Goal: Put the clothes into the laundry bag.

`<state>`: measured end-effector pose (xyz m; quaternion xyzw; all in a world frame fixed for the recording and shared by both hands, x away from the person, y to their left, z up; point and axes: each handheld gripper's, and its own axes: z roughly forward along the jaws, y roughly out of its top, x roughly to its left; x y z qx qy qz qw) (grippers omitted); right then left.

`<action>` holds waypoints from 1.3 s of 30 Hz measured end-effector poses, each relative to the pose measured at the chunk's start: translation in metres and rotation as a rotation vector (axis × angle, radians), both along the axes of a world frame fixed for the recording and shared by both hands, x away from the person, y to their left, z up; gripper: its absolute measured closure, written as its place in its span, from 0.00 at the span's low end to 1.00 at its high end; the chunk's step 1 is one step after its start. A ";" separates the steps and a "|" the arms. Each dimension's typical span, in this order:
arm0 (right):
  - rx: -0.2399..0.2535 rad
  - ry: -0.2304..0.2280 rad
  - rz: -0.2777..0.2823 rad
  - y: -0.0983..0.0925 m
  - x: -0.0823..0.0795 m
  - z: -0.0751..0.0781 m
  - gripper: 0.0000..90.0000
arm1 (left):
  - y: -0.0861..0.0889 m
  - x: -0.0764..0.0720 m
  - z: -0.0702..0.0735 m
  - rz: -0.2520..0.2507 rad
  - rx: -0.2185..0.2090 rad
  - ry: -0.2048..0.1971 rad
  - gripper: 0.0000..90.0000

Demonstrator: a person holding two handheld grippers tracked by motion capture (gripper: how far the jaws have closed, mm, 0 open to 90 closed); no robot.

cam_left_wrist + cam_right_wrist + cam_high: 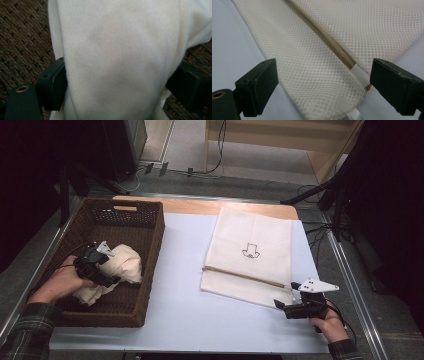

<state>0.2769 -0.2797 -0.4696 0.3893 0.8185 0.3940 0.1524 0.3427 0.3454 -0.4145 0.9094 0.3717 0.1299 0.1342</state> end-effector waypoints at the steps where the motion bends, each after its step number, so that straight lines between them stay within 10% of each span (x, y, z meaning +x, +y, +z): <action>1: -0.001 0.001 0.000 0.000 0.000 0.000 0.09 | 0.000 0.000 -0.001 0.002 0.004 0.005 0.13; 16: -0.006 0.011 0.002 0.001 0.001 -0.001 0.09 | 0.004 0.005 -0.010 0.011 0.021 0.054 0.11; 29: -0.010 0.011 0.002 0.001 0.001 -0.001 0.09 | 0.012 0.005 0.001 0.042 -0.024 0.081 0.56; 39: -0.007 0.011 0.002 0.000 0.001 -0.001 0.09 | 0.016 0.002 0.014 0.050 -0.092 0.054 0.64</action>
